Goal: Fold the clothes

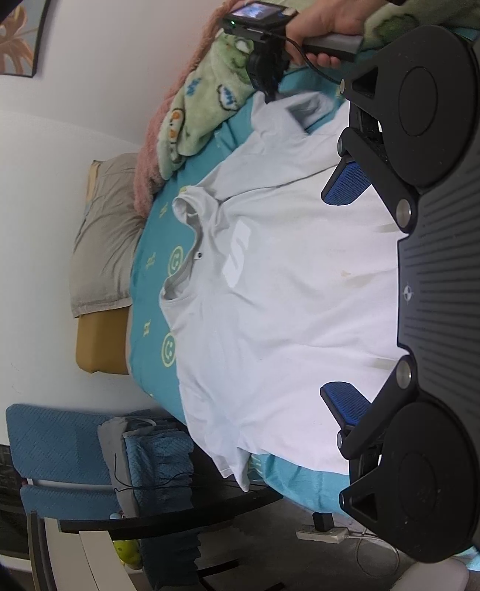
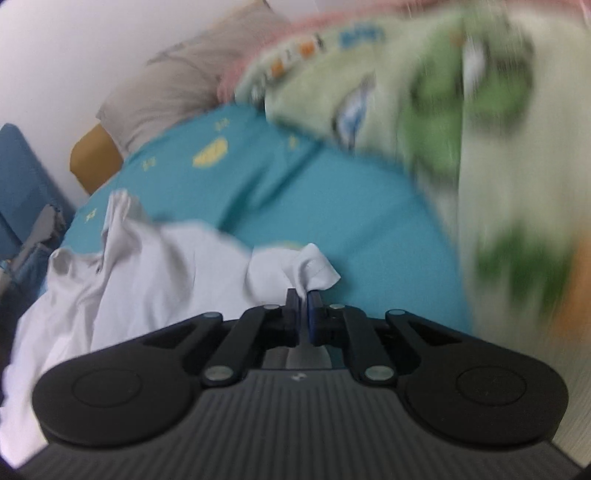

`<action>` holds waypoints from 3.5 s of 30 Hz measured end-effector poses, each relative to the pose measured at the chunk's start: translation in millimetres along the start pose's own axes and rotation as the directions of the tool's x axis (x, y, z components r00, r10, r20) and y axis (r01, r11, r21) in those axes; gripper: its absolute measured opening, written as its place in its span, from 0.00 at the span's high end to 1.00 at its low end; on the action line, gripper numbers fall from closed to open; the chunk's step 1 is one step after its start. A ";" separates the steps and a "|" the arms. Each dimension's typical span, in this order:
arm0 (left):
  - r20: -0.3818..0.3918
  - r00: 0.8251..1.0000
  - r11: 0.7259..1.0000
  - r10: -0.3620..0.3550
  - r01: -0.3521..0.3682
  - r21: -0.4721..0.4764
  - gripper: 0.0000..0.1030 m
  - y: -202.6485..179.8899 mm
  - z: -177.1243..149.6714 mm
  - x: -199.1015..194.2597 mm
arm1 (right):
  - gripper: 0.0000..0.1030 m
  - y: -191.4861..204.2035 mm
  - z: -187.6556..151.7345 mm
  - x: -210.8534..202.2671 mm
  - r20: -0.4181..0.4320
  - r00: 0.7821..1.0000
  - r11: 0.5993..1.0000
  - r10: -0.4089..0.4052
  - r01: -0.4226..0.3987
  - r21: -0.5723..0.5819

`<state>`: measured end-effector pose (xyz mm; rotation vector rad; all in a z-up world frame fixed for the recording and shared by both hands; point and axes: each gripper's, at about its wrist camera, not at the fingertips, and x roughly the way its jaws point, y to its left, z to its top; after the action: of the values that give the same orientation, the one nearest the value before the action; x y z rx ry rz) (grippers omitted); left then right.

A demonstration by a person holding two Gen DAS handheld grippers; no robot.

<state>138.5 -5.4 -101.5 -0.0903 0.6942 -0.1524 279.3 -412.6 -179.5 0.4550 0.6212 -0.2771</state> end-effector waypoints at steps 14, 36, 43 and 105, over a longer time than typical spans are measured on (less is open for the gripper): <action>0.010 1.000 0.999 0.024 -0.023 -0.040 0.00 8.4 7.4 13.4 | 0.27 -17.0 75.2 10.3 0.110 0.991 0.996 -0.079 0.083 -0.027; 0.020 0.997 0.994 0.078 -0.076 -0.078 0.00 25.7 0.0 -3.6 | 0.13 -36.5 -60.0 -0.2 0.082 0.975 0.830 0.208 -0.221 0.512; -0.006 0.997 0.995 0.071 -0.071 -0.072 0.00 23.2 1.1 12.0 | 0.15 -39.7 -52.4 18.8 0.287 0.942 0.821 0.174 -0.300 0.485; 0.036 0.984 0.942 0.172 -0.154 -0.297 0.01 127.7 27.8 -31.8 | 0.17 298.3 -78.3 -76.2 0.030 0.945 0.833 0.325 -0.271 -0.481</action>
<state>146.2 126.7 -77.2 -0.3203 0.6555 0.1143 294.6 -107.5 -92.3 0.0573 0.4776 0.1525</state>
